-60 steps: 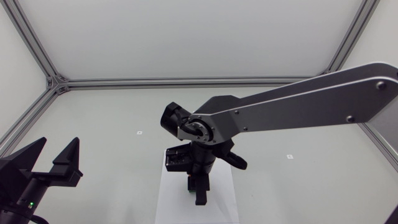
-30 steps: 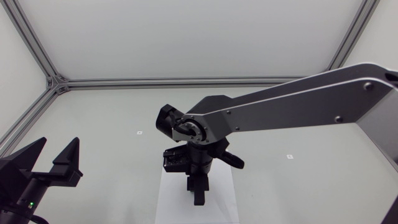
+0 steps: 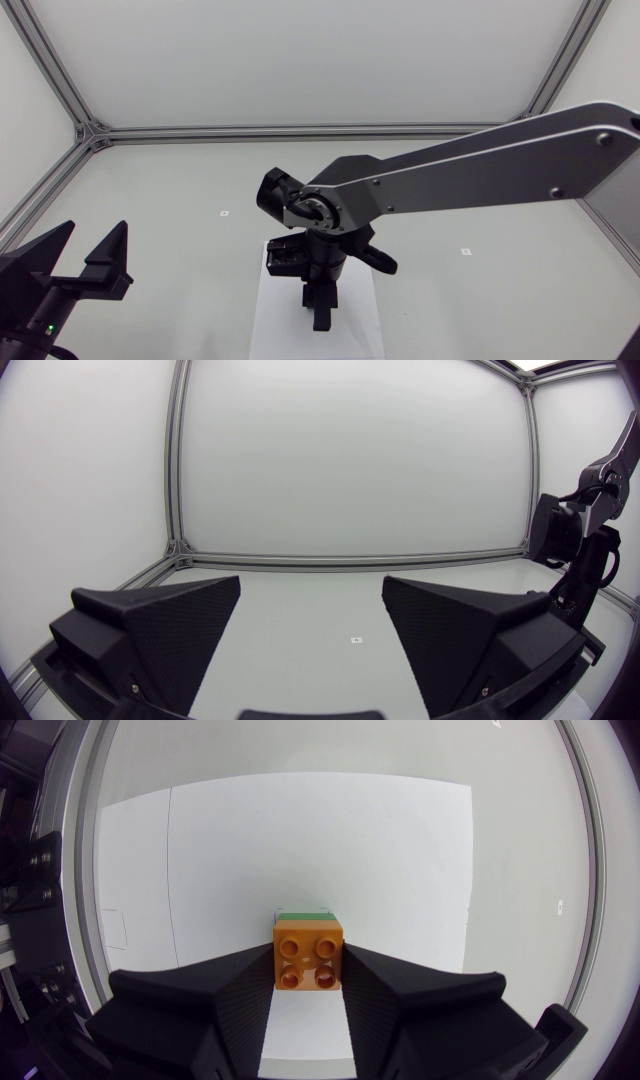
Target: Pick up the orange 2x2 brick with the right arm and stack it on top of the green 2x2 brick in the center
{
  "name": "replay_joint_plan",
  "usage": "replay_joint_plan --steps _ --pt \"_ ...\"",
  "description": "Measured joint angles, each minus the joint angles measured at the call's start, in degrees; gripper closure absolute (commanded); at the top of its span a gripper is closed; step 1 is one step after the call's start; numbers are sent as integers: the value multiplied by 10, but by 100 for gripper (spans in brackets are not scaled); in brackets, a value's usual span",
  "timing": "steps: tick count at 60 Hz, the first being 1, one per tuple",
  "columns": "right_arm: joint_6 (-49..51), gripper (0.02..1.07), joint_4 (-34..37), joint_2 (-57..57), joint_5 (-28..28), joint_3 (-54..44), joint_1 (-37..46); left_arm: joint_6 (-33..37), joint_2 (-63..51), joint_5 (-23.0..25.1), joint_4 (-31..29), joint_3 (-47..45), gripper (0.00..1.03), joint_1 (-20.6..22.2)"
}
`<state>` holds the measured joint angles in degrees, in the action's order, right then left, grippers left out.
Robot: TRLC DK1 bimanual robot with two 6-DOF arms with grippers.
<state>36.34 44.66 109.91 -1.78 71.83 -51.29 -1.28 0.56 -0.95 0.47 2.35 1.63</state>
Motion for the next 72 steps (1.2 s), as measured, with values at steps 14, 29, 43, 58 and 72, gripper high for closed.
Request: replay_joint_plan --steps 14,29,43,58,72 --pt "-1 91 1 4 0 2 -1 0 0 0 0 0 4 0" --pt "5 91 -3 4 -10 1 1 0 0 0 0 0 4 0" --pt "16 91 -7 3 -24 -2 8 0 0 0 0 0 4 0" --pt "16 90 -14 -2 -25 -8 8 0 0 0 0 0 4 0" --pt "16 85 -18 -4 -25 -10 8 0 0 0 0 0 4 0"
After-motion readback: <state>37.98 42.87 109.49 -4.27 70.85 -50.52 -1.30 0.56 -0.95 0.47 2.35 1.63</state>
